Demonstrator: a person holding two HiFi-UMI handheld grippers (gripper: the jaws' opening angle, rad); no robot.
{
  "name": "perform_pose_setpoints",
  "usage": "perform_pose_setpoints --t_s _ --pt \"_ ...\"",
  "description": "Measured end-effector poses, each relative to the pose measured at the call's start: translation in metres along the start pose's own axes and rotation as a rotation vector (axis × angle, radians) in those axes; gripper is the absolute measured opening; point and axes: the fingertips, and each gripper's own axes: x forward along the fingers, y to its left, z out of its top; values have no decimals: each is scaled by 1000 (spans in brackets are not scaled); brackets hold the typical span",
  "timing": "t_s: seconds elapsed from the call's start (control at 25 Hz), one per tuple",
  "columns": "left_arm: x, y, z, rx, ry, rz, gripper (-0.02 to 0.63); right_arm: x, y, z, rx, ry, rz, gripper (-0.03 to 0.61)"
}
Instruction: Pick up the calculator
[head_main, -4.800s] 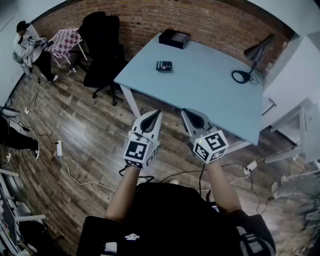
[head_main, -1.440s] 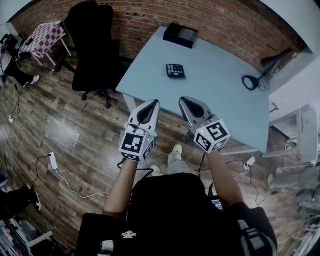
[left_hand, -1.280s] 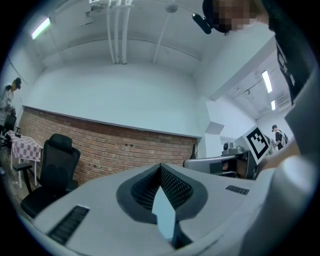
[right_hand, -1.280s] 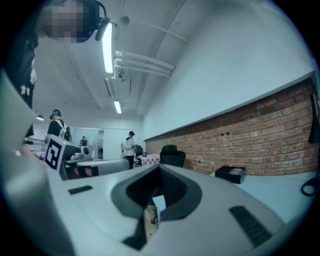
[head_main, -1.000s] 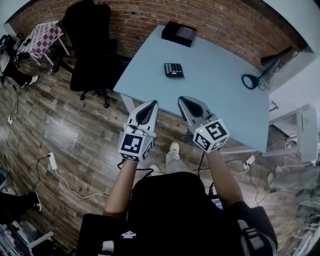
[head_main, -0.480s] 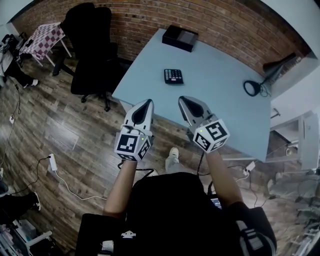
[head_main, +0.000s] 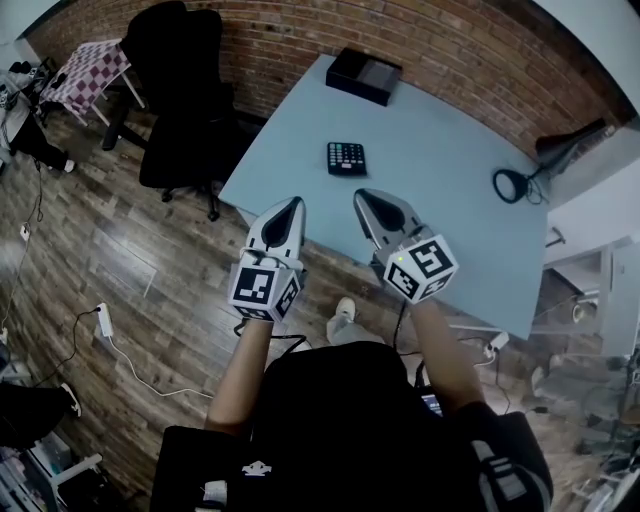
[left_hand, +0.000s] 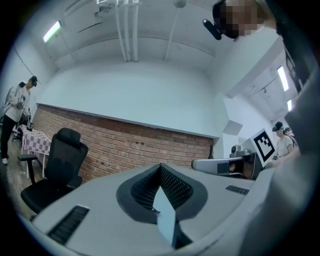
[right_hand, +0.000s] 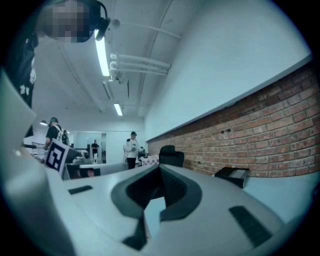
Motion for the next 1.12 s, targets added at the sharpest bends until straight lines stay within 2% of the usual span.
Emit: perform_pose_setpoints --t_s 0.28,0.44,1.12 --pt "27 1 -8 30 17 23 8 15 -28 -6 17 16 26 5" --pt "38 8 -13 8 8 67 9 23 -43 -12 13 30 37 5" --pt "69 21 -56 4 114 162 8 60 -105 -85 -42 238 97 5"
